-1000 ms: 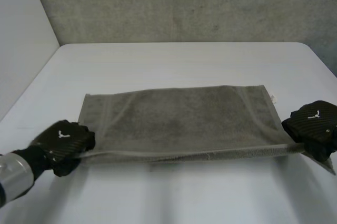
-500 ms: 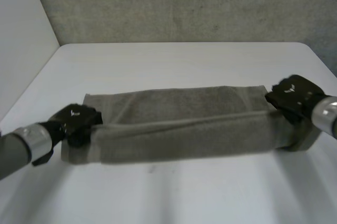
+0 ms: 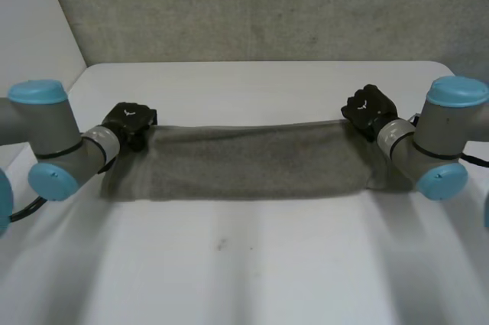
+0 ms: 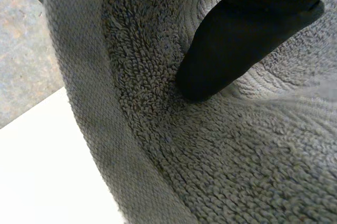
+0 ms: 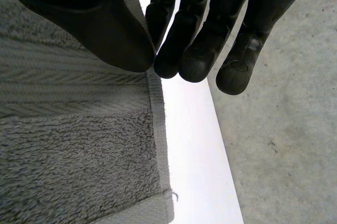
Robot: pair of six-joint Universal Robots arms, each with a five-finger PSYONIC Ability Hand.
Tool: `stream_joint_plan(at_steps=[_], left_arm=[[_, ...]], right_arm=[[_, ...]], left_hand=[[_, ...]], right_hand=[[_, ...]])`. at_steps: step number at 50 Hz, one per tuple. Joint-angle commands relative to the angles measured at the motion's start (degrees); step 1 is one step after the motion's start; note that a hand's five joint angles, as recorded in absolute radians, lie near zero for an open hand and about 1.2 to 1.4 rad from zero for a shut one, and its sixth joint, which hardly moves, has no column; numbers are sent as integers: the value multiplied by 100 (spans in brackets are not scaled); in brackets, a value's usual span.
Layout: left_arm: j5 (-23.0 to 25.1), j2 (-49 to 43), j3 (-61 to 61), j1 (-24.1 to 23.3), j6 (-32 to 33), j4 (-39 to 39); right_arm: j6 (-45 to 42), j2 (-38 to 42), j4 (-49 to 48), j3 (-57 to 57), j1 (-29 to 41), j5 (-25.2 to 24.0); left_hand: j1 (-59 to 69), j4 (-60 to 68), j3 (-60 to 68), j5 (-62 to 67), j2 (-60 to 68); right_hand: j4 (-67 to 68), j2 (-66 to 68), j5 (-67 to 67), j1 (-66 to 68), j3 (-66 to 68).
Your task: Fold the towel.
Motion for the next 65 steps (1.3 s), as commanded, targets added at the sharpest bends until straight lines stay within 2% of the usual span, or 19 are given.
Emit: stream_joint_plan(at_steps=[1, 11, 20, 21, 22, 23, 24, 29, 32, 35, 37, 38, 40, 48, 53, 60, 65], left_arm=[[-111, -396, 604, -43, 6, -286], [-454, -537, 788, -78, 33, -347], [-481, -546, 779, -78, 41, -365], [-481, -528, 762, -86, 50, -374], [-489, -493, 744, -104, 50, -391], [-489, -493, 744, -104, 50, -391], [-489, -458, 744, -139, 50, -391], [-498, -186, 683, -183, -11, -470], [-489, 138, 473, -183, -116, -505], [-472, 612, 87, -183, -335, -471], [-463, 817, -108, -174, -433, -409], [-463, 1026, -300, -174, -538, -322], [-463, 1245, -528, -183, -643, -217], [-445, 2346, -2121, -183, -1048, 804], [-445, 2847, -3061, -183, -1119, 1446], [-428, 3172, -4167, -201, -1198, 2139], [-410, 3234, -4345, -227, -1198, 2237]], right_arm=[[-9, 573, 0, -774, 76, 45], [-9, 1047, 0, -1433, 120, -131], [0, 1276, -9, -1776, 120, -254], [0, 1302, 0, -1829, 120, -280], [8, 1311, 0, -1846, 120, -324], [8, 1311, 0, -1847, 120, -324], [26, 1311, -26, -1864, 120, -307], [271, 1093, -88, -1943, 111, -289], [1209, 470, -62, -1760, 41, -228], [1564, 230, -44, -1636, 32, -201], [2133, -312, 52, -1251, 32, -166], [2135, -315, 53, -1249, 32, -166], [2485, -927, 315, -698, 23, -105], [2663, -2045, 1264, 770, -433, -87], [2707, -2371, 1634, 1526, -679, -104], [2689, -2538, 1380, 2486, -908, -157], [2610, -2486, 879, 3049, -1031, -175]], left_hand=[[1114, 1024, 1030, 1056, 1025], [1114, 1024, 1030, 1056, 1025], [1114, 1024, 1030, 1056, 1025], [-532, -622, -616, -591, -622], [-2697, -2787, -2781, -2755, -2786], [-2719, -2808, -2802, -2777, -2808], [-3568, -3658, -3652, -3627, -3657], [-3593, -3683, -3677, -3652, -3683], [-4028, -4117, -4112, -4086, -4117], [-4199, -4289, -4283, -4257, -4288], [-4216, -4306, -4300, -4274, -4305], [-4266, -4356, -4350, -4324, -4355], [-4300, -4389, -4384, -4358, -4389], [-4569, -4659, -4653, -4628, -4658], [-4788, -4878, -4872, -4846, -4877], [-4855, -4945, -4939, -4914, -4944], [-4855, -4945, -4939, -4914, -4944]], right_hand=[[318, 337, 196, 421, 369], [318, 337, 196, 421, 369], [318, 337, 196, 421, 369], [-425, -407, -547, -323, -375], [-4479, -4461, -4602, -4377, -4429], [-4520, -4501, -4642, -4418, -4469], [-6682, -6663, -6804, -6579, -6631], [-6682, -6663, -6804, -6579, -6631], [-6682, -6663, -6804, -6579, -6631], [-6682, -6663, -6804, -6579, -6631], [-6682, -6663, -6804, -6579, -6631], [-6682, -6663, -6804, -6579, -6631], [-6682, -6663, -6804, -6579, -6631], [-6682, -6663, -6804, -6579, -6631], [-6542, -6524, -6664, -6440, -6492], [-5815, -5797, -5938, -5713, -5765], [-5597, -5578, -5719, -5494, -5546]])
